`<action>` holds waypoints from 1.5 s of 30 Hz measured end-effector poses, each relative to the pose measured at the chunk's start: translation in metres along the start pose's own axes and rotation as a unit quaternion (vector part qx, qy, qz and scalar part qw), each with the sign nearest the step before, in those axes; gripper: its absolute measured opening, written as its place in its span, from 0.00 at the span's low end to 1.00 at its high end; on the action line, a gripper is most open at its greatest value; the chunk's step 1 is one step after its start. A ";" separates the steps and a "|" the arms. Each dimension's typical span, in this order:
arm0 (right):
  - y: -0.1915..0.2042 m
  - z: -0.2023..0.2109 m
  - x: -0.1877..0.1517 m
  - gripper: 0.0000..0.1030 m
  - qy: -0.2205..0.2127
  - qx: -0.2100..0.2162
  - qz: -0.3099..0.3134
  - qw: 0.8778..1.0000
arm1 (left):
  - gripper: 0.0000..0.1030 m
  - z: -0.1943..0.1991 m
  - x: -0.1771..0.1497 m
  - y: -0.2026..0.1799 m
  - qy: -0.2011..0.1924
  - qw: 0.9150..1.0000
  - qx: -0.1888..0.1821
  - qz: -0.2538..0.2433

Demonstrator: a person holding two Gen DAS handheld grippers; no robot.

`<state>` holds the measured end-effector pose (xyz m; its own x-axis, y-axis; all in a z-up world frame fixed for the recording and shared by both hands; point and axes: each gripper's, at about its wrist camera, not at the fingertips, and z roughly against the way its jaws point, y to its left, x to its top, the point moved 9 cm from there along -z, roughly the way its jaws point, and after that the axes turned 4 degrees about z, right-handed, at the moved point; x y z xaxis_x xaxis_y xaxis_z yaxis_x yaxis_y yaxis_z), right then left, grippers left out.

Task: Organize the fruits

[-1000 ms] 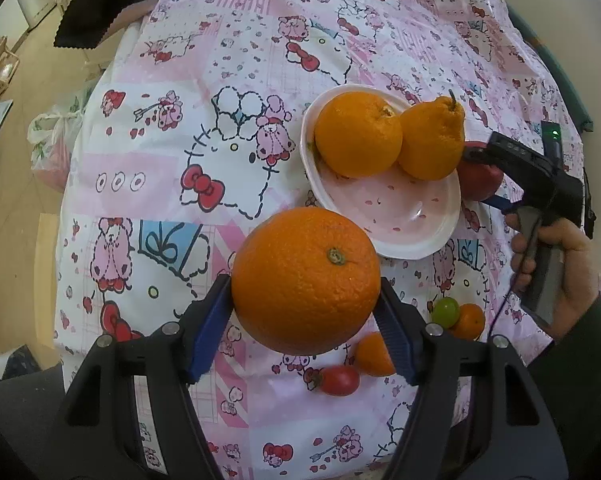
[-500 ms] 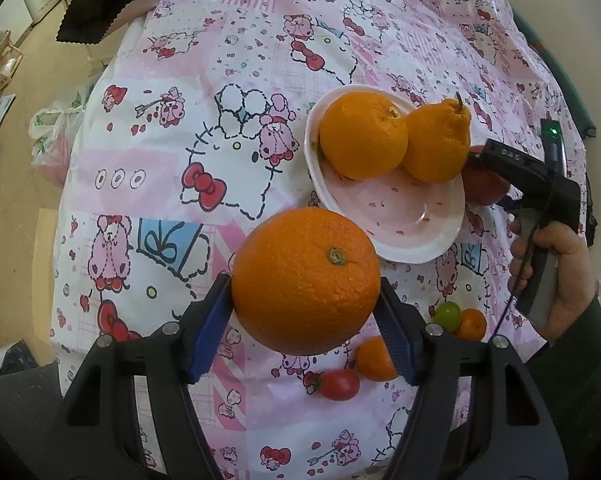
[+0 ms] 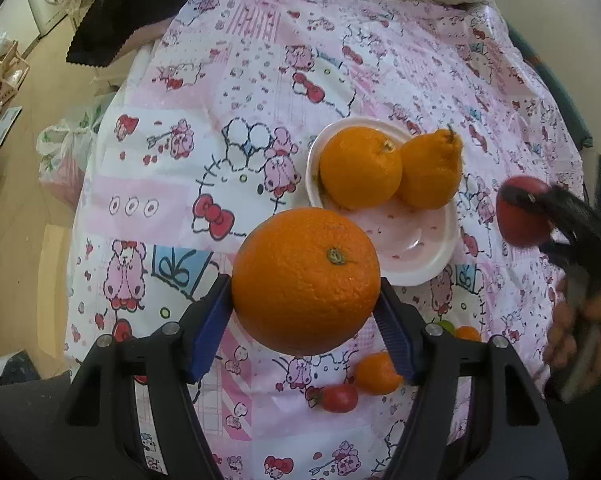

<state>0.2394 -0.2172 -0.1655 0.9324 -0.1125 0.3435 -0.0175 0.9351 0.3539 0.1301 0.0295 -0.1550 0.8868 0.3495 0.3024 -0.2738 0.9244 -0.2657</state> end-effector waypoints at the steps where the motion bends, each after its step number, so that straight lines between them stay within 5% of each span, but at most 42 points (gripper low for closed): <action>1: 0.008 0.008 -0.008 0.83 0.001 0.007 0.009 1.000 | 0.64 0.002 0.001 -0.001 -0.002 1.000 -0.002 -0.002; 14: 0.056 0.052 -0.091 0.83 0.005 0.074 0.071 0.995 | 0.64 0.015 -0.005 -0.003 -0.022 0.999 -0.001 -0.024; 28: 0.048 0.060 -0.071 0.83 -0.019 0.101 0.046 0.994 | 0.64 0.023 -0.008 -0.008 -0.033 0.999 -0.005 -0.031; 35: 0.048 0.067 -0.040 0.83 -0.043 0.111 0.044 0.992 | 0.64 0.038 0.024 -0.024 -0.044 0.998 -0.028 -0.026; 45: 0.044 0.048 -0.021 0.83 -0.030 0.101 0.047 0.993 | 0.64 0.025 0.117 -0.051 -0.087 0.995 -0.029 -0.042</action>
<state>0.2017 -0.1899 -0.1158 0.9003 -0.0541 0.4319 -0.1806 0.8564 0.4837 0.2388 0.0275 -0.0832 0.8267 0.2979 0.4773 -0.1756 0.9426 -0.2841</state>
